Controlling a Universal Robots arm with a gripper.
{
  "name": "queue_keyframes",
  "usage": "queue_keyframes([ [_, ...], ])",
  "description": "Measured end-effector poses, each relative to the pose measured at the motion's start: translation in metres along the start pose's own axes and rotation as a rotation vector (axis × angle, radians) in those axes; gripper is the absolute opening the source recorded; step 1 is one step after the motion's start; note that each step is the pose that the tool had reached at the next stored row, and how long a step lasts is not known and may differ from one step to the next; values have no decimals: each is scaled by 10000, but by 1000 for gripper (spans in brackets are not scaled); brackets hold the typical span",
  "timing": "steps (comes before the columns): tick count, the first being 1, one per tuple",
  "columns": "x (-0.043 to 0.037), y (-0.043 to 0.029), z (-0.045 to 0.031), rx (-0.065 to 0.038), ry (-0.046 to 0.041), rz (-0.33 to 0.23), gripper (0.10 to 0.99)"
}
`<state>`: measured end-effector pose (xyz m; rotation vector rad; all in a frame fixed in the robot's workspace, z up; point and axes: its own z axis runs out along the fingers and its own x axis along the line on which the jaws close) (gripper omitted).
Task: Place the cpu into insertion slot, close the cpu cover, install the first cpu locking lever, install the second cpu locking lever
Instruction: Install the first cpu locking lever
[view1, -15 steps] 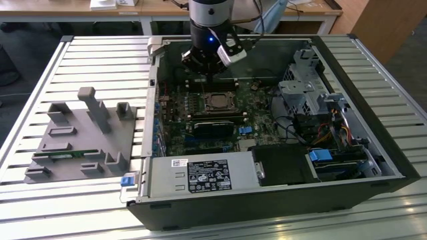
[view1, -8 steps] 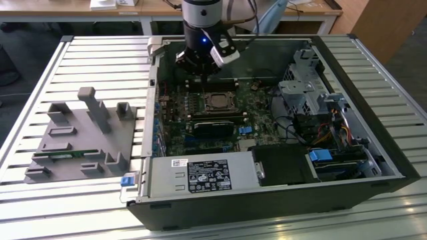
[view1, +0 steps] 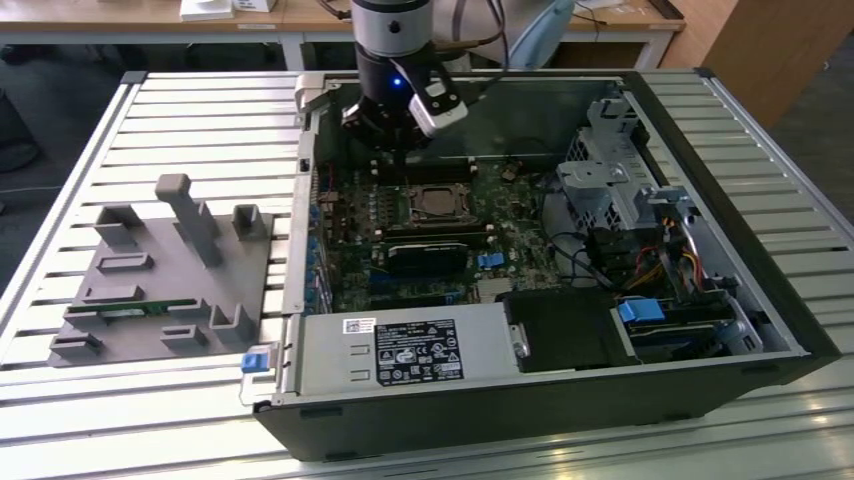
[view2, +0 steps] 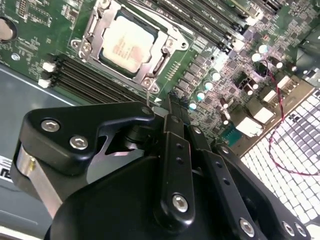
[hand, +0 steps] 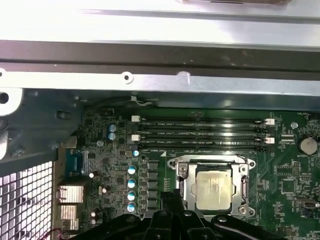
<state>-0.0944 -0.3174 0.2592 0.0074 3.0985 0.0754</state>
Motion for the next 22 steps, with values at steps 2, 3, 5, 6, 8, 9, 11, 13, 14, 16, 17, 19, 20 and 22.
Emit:
queue_keyframes([
  [2,21,5,1,0,0,1,106],
  [3,28,9,3,-1,-1,1,106],
  [5,36,19,7,-1,0,0,106],
  [6,38,27,9,0,0,0,106],
  [8,42,44,13,1,1,0,106],
  [9,44,53,16,1,1,0,106],
  [11,47,73,22,0,0,0,106],
  [13,51,96,29,-1,0,0,106],
  [14,54,109,33,-1,0,1,106],
  [16,60,132,39,-1,0,0,106],
  [17,64,143,43,-1,0,0,106],
  [19,71,167,50,0,0,-1,106],
  [20,74,178,53,0,0,0,106],
  [22,81,200,60,0,1,0,106],
])
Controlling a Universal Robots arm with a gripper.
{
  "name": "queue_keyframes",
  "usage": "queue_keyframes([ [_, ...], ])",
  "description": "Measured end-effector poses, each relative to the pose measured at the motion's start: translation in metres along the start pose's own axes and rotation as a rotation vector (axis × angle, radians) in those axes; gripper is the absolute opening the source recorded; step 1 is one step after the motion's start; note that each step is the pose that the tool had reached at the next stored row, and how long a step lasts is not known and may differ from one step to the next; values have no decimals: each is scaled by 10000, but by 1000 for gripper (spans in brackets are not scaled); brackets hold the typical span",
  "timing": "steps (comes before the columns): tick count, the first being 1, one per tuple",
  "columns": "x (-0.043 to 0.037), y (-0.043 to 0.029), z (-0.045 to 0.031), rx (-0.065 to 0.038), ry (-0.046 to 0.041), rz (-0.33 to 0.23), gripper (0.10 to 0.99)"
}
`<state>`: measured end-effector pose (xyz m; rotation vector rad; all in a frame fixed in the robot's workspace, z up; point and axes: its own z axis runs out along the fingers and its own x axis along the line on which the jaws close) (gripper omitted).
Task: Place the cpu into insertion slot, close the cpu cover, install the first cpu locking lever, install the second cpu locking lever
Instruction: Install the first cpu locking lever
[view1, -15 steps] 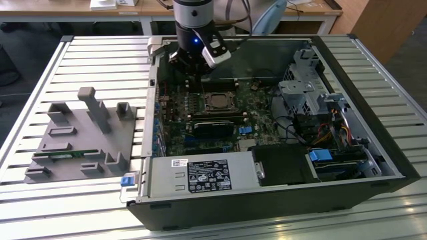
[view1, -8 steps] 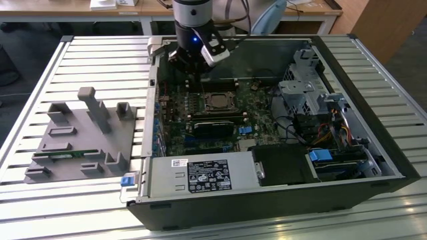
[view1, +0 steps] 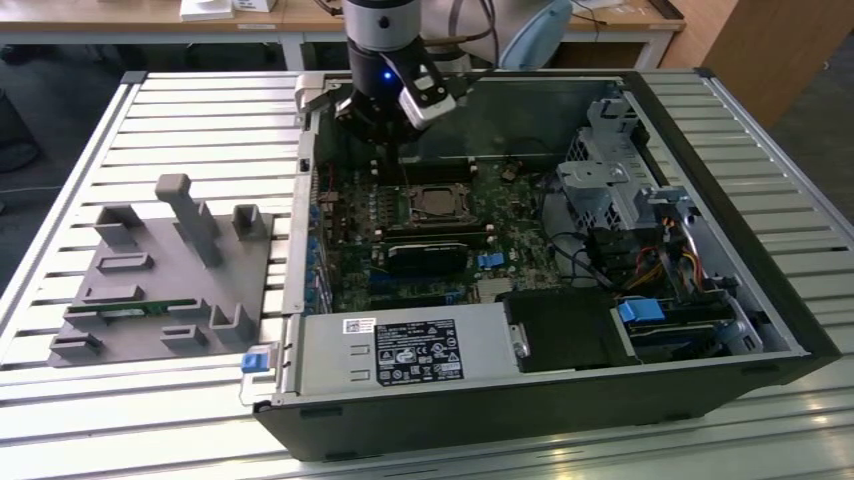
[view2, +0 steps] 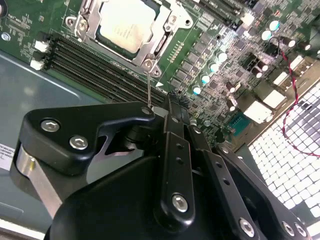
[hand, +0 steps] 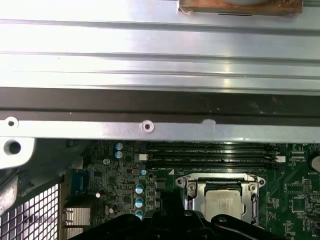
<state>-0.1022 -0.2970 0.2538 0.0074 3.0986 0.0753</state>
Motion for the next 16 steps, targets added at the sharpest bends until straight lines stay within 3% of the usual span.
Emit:
queue_keyframes([
  [8,-8,46,14,-1,0,-2,106],
  [16,-132,47,20,-1,2,0,106],
])
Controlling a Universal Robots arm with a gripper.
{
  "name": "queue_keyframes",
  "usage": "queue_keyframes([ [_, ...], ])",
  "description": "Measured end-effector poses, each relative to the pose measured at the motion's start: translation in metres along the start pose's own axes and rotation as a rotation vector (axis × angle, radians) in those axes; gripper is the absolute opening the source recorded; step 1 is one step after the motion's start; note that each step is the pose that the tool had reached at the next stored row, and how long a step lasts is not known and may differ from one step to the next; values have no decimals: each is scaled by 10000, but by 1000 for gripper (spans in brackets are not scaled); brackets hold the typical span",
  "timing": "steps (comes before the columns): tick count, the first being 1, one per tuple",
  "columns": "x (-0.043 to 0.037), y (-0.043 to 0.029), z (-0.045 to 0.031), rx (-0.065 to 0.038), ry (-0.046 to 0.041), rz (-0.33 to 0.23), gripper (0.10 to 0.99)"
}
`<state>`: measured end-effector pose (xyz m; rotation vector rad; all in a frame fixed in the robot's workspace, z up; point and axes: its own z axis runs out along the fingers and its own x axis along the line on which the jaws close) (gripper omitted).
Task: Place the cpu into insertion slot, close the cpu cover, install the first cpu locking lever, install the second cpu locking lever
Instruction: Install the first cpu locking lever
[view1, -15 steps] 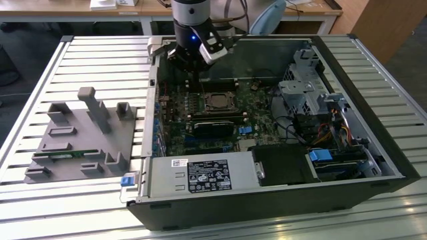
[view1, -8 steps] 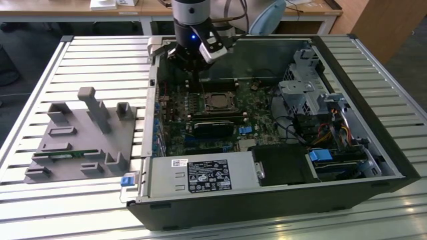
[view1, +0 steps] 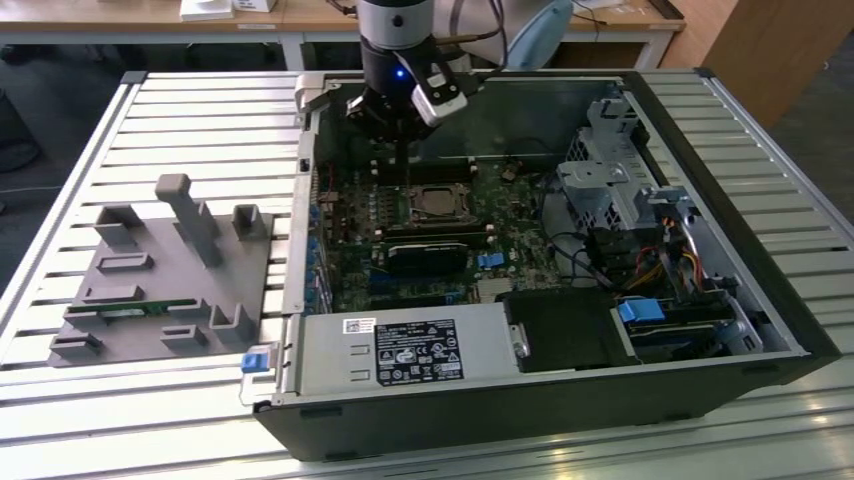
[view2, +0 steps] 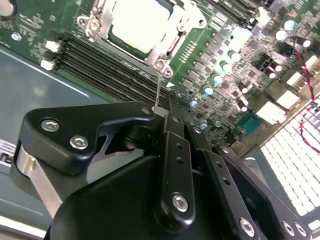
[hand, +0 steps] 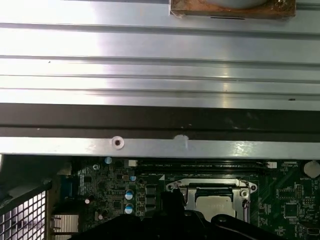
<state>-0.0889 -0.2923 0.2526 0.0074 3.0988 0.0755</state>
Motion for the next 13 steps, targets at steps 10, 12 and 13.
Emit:
queue_keyframes([
  [10,-162,0,12,-4,16,3,106],
  [12,-163,0,14,-260,17,11,106],
  [13,-162,-1,16,-430,18,19,106],
])
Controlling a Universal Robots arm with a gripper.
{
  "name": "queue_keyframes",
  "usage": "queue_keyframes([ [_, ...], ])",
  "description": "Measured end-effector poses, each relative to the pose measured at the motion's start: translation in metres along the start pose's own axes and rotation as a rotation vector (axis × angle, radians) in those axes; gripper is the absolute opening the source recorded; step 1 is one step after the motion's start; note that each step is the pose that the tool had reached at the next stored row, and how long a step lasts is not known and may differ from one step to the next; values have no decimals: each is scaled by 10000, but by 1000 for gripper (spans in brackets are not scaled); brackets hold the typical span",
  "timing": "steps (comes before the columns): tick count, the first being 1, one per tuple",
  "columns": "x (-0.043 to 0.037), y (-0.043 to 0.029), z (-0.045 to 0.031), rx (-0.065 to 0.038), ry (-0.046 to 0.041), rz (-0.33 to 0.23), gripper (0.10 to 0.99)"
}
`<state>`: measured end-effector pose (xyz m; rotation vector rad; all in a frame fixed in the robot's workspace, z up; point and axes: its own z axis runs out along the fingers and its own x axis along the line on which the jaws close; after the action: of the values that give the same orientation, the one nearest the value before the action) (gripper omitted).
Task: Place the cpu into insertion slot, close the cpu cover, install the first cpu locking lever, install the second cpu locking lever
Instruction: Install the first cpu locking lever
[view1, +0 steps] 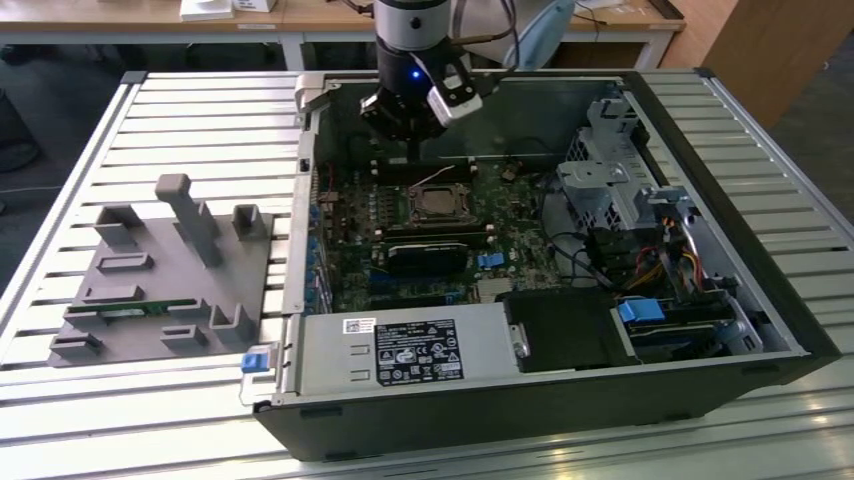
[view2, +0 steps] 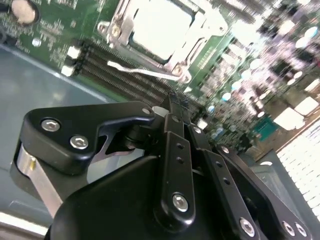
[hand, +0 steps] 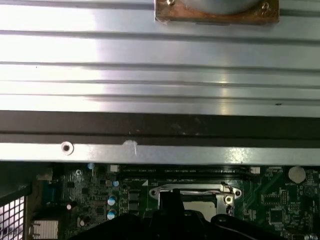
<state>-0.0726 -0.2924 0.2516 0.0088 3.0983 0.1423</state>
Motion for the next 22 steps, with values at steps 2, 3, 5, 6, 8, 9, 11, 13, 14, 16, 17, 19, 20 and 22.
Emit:
queue_keyframes([
  [2,-3,0,12,-88,-3,4,106],
  [3,-6,-1,16,-87,-1,6,106],
  [5,-13,-2,23,-83,1,5,106],
  [6,-17,-3,29,-83,1,-6,106],
  [8,-25,-4,42,-84,7,-69,106],
  [9,-32,-4,45,-93,13,-122,106],
  [11,-41,-5,49,-101,21,-195,106],
  [13,-43,-5,52,-104,21,-203,106],
  [14,-43,-5,55,-106,19,-205,106],
  [16,-46,-6,63,-106,21,-209,106],
  [17,-48,-6,69,-104,24,-209,106],
  [19,-54,-7,82,-104,26,-208,106],
  [20,-59,-8,90,-104,29,-207,106],
  [22,-94,-10,114,-104,43,-208,106],
])
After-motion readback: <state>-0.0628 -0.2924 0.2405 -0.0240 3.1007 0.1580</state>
